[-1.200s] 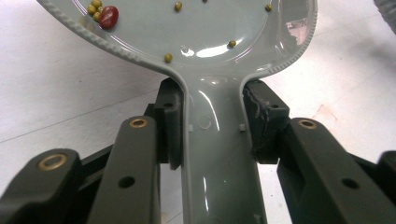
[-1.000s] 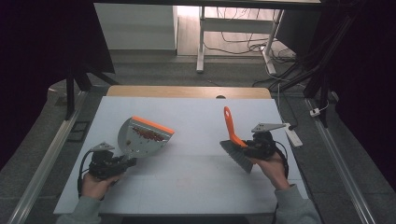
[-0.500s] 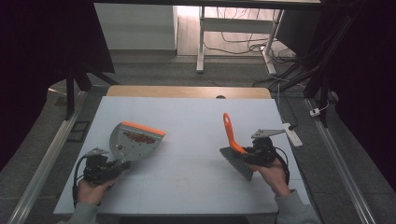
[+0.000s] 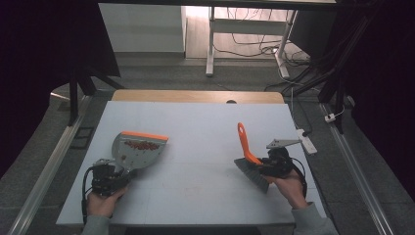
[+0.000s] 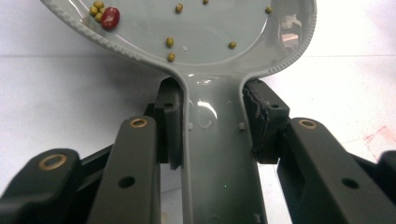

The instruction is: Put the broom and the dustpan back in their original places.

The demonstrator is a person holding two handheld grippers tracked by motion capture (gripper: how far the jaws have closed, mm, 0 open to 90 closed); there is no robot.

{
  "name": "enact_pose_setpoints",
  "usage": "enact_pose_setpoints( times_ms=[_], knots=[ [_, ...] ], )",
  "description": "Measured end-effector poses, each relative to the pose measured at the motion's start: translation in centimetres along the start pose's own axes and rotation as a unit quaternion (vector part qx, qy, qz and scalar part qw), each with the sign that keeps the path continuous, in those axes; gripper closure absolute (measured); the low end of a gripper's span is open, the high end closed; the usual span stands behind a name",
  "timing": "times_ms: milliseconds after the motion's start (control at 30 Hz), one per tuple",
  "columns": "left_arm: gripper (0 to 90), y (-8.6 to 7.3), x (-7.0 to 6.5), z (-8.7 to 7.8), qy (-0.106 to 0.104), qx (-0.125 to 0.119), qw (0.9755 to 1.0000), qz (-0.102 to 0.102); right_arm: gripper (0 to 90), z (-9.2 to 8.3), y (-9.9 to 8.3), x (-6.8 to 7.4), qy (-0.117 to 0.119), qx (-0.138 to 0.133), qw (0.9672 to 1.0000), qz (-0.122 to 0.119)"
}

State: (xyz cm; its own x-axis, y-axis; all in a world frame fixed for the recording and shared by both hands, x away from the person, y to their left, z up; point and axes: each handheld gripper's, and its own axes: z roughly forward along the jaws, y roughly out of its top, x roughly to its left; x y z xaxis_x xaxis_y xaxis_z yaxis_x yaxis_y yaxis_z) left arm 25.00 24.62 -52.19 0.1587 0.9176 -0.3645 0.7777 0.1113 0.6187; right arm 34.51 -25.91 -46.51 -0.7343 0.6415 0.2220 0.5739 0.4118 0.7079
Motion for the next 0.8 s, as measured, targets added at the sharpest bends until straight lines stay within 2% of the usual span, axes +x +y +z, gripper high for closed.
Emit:
enact_pose_setpoints(
  times_ms=[133, 400, 567, 667, 800],
  knots=[
    [61.4, -0.1, 0.0, 0.4, 0.006, 0.0, 0.9999, -0.013, 70.3, 0.1, -0.1, 0.1, 0.009, 0.005, 0.9999, 0.001],
    [61.4, 0.2, 0.0, 1.2, 0.013, 0.01, 0.9998, -0.01, 70.3, 1.0, -0.5, -0.2, 0.023, 0.027, 0.9993, 0.015],
    [61.3, 0.2, 0.0, 1.6, 0.012, 0.018, 0.9997, -0.007, 70.3, 1.6, -0.8, -0.9, 0.006, 0.04, 0.999, 0.019],
    [61.2, 0.3, 0.0, 1.7, 0.014, 0.019, 0.9997, -0.005, 69.8, 1.7, -0.9, -1.8, 0.001, 0.039, 0.9985, 0.038],
    [61.1, 0.2, 0.0, 1.9, 0.015, 0.023, 0.9996, -0.004, 67.3, 1.9, -1.3, -2.9, -0.015, 0.043, 0.998, 0.045]
  ],
)
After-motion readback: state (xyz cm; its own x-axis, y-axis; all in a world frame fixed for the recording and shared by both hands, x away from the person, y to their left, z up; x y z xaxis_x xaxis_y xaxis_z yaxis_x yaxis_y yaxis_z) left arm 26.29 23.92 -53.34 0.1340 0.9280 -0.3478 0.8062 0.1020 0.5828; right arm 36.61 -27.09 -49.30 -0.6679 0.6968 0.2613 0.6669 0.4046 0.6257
